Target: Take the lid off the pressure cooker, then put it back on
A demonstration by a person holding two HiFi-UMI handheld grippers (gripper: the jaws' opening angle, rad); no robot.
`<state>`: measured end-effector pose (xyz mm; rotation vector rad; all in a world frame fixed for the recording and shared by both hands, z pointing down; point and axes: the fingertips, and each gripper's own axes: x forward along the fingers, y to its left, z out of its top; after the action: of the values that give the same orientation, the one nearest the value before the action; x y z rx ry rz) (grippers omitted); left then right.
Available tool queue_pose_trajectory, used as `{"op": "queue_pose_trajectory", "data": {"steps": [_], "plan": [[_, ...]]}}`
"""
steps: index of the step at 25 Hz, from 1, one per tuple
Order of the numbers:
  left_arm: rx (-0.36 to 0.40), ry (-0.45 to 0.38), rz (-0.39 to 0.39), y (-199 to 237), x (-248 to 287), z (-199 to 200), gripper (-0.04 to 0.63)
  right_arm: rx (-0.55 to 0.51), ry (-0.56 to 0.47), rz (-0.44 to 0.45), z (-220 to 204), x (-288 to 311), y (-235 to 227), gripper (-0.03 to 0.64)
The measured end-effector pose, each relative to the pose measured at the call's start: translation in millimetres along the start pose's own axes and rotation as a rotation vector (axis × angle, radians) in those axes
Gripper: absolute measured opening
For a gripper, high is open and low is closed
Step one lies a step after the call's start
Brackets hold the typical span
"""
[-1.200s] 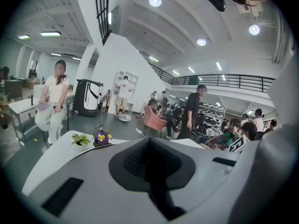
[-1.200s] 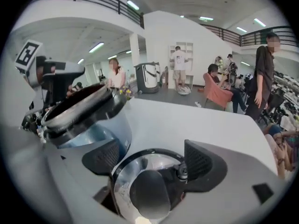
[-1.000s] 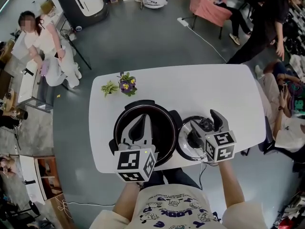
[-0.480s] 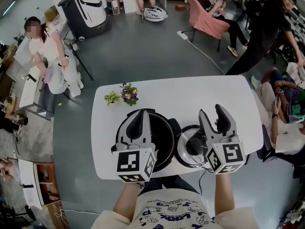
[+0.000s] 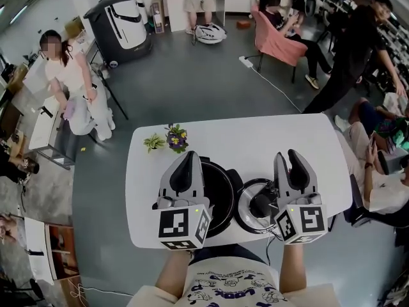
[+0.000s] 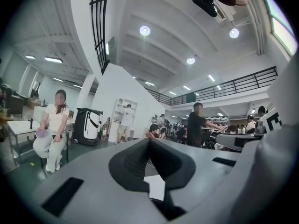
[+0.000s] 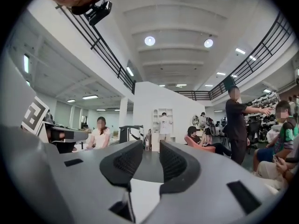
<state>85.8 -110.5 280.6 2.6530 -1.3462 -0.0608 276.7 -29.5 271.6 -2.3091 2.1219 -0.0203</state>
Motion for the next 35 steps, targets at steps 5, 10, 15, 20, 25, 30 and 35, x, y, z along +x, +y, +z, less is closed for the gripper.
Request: {"op": "queue_pose_trajectory", "data": {"steps": [5, 10, 15, 20, 25, 30, 35], "plan": [[0.009, -0.019, 0.009, -1.1, -5.1, 6.8, 0.014, 0.010, -0.021, 0.000, 3.8, -5.7, 2.5, 0.075], [0.017, -0.031, 0.014, -1.2, -7.1, 7.3, 0.014, 0.003, -0.037, -0.008, 3.4, -6.2, 4.3, 0.015], [0.018, -0.035, 0.011, -3.6, -9.4, 10.6, 0.014, 0.019, -0.027, -0.009, 6.3, -8.7, 4.4, 0.014], [0.019, -0.038, 0.005, -5.6, -10.5, 9.3, 0.014, 0.020, -0.028, -0.004, 3.9, -9.8, 4.3, 0.014], [0.020, -0.033, 0.003, -9.3, -13.1, 11.9, 0.014, 0.033, -0.008, -0.015, 7.0, -13.6, 2.0, 0.014], [0.022, -0.030, 0.002, -10.8, -14.5, 9.9, 0.014, 0.033, 0.009, -0.006, 1.4, -14.0, 1.1, 0.014], [0.019, -0.018, 0.001, -9.5, -14.7, 3.2, 0.014, 0.037, 0.053, -0.002, -11.5, -12.7, 0.4, 0.014]]}}
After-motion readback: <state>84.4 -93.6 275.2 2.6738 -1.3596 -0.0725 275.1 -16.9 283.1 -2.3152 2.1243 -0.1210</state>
